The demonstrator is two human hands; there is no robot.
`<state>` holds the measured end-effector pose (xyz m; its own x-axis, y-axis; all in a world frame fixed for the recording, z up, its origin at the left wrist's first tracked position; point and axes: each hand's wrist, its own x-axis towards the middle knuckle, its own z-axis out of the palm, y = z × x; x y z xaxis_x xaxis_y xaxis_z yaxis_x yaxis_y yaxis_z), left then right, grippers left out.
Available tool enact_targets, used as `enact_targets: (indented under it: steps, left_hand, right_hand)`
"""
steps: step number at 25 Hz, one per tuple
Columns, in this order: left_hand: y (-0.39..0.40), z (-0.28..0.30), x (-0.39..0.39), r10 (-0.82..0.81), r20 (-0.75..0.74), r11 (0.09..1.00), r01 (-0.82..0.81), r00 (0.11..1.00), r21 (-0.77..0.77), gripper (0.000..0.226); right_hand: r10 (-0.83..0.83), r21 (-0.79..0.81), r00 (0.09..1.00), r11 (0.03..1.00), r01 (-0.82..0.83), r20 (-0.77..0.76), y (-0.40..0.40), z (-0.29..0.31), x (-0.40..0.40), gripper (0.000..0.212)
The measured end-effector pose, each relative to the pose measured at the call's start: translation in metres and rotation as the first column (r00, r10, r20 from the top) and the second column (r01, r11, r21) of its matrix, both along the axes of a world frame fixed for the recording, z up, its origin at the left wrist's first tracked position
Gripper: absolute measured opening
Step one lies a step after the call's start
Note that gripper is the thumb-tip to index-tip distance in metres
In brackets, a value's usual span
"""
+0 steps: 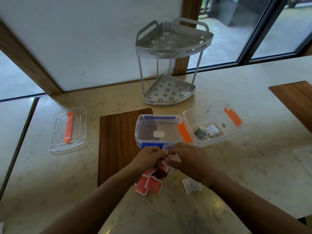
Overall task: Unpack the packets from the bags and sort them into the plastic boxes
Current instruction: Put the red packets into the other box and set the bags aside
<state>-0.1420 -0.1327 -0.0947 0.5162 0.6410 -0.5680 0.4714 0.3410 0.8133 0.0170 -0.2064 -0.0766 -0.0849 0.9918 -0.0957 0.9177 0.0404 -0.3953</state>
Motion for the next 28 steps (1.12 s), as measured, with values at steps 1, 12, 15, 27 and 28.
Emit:
enact_targets:
  steps: [1, 12, 15, 27, 28]
  left_hand:
    - [0.003, 0.004, 0.001, 0.036, 0.025, 0.999, -0.036, 0.999, -0.006, 0.021]
    - [0.027, -0.037, -0.007, 0.545, -0.009, 0.726, -0.477, 0.838, -0.496, 0.034]
    - [0.034, -0.041, 0.001, 0.586, 0.141, 0.693, -0.402, 0.798, -0.598, 0.039]
    - [0.071, -0.043, -0.026, 0.738, 0.083, 0.636, -0.65, 0.67, -0.416, 0.031]
    - [0.074, -0.042, -0.03, 0.725, 0.063, 0.66, -0.665, 0.686, -0.35, 0.026]
  right_hand:
    - [0.012, 0.028, 0.999, 1.0, -0.013, 0.034, 0.007, 0.001, 0.0, 0.029]
    - [-0.047, 0.122, 0.993, 0.991, 0.06, -0.104, 0.077, 0.019, 0.007, 0.017]
    - [-0.023, 0.152, 0.986, 0.987, 0.048, -0.165, 0.093, 0.025, 0.001, 0.016]
    - [-0.204, 0.119, 0.978, 0.971, 0.209, -0.048, 0.131, -0.005, 0.012, 0.016]
    - [-0.214, 0.076, 0.976, 0.973, 0.217, -0.044, 0.131, -0.012, 0.012, 0.017]
